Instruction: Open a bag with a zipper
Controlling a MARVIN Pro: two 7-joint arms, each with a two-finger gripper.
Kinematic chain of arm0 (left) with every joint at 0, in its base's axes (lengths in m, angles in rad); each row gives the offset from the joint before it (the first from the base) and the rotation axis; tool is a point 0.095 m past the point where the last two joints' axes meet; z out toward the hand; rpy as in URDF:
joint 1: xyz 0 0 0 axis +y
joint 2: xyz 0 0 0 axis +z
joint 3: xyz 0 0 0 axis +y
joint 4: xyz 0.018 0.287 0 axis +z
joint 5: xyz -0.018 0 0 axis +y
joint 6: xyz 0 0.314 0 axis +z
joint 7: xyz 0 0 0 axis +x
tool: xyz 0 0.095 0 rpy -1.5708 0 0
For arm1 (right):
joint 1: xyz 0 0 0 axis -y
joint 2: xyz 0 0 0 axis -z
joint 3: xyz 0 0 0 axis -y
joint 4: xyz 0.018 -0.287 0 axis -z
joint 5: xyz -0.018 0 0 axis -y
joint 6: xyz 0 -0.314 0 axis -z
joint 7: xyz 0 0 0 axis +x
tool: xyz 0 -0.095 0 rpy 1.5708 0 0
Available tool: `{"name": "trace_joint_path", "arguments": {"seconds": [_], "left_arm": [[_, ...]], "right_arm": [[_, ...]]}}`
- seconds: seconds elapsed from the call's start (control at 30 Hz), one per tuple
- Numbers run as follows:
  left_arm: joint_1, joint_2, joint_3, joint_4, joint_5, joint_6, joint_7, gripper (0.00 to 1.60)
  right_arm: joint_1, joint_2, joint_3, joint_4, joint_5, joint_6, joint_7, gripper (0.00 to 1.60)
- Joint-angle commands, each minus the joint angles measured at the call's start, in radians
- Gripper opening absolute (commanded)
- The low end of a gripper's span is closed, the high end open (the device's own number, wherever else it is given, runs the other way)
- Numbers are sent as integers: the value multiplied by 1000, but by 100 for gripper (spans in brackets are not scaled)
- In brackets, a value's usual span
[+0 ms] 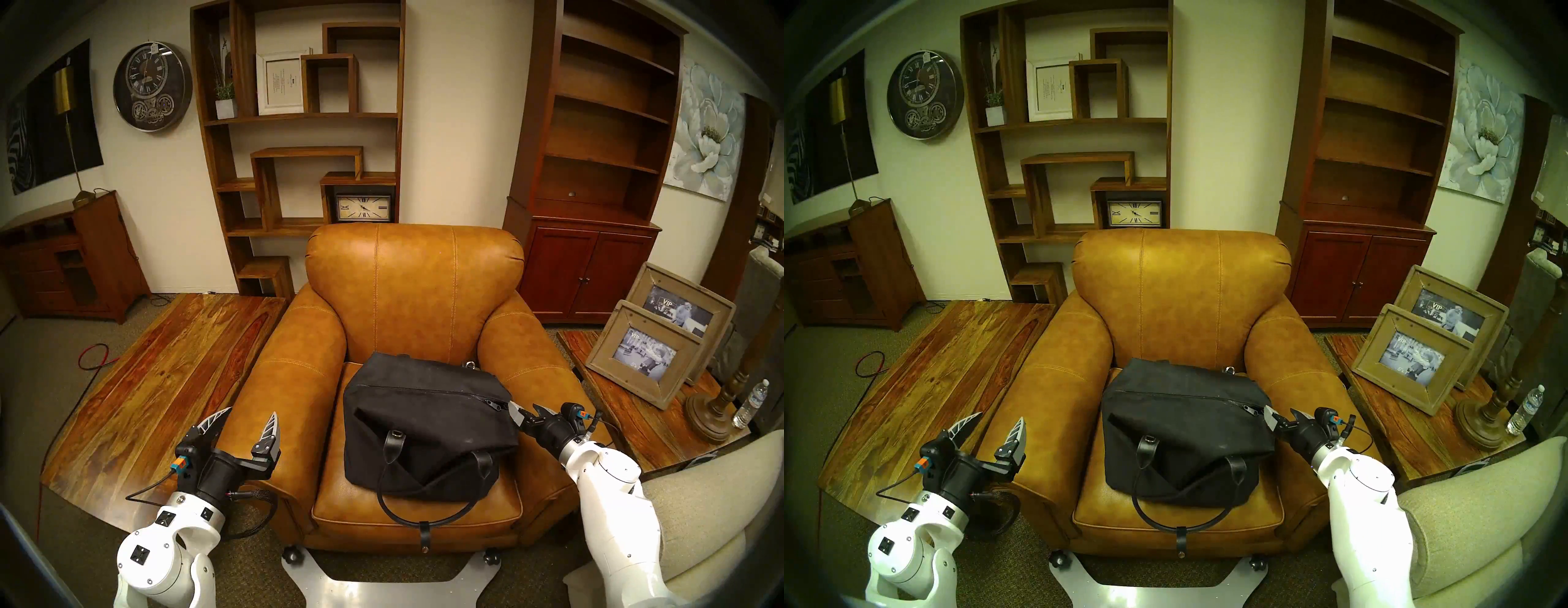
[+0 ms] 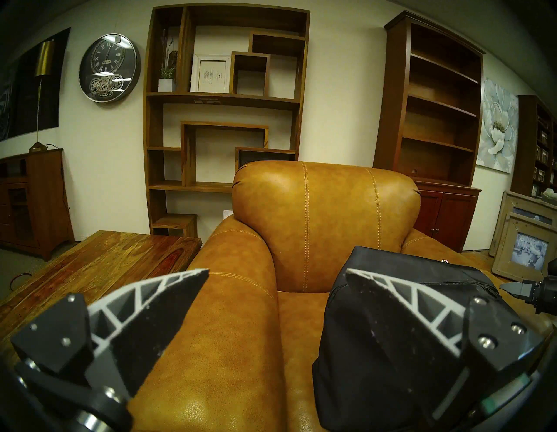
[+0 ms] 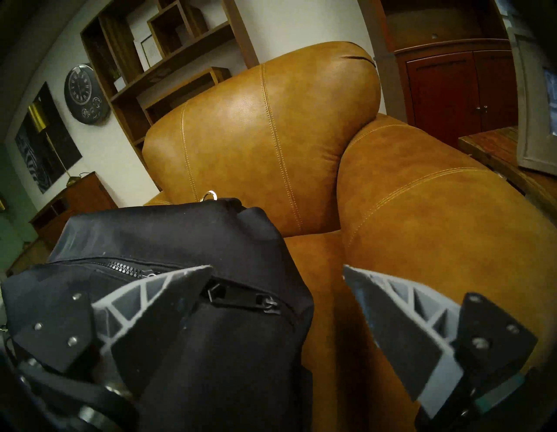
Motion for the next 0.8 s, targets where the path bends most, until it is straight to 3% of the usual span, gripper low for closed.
{"name": "trace_joint_path", "arguments": {"seconds": [0.0,0.37,0.77], "left_arm": [[1,1,0,-22,1,-1,0,160],[2,0,0,-23,2,0,0,160],[2,0,0,-23,2,1,-1,160]], "right_arm": [[79,-3,-29,30,-8,-4,2,160],[65,-5,-45,47,-19,3,-1,160],[11,0,-39,2,-26,49,-1,160]]}}
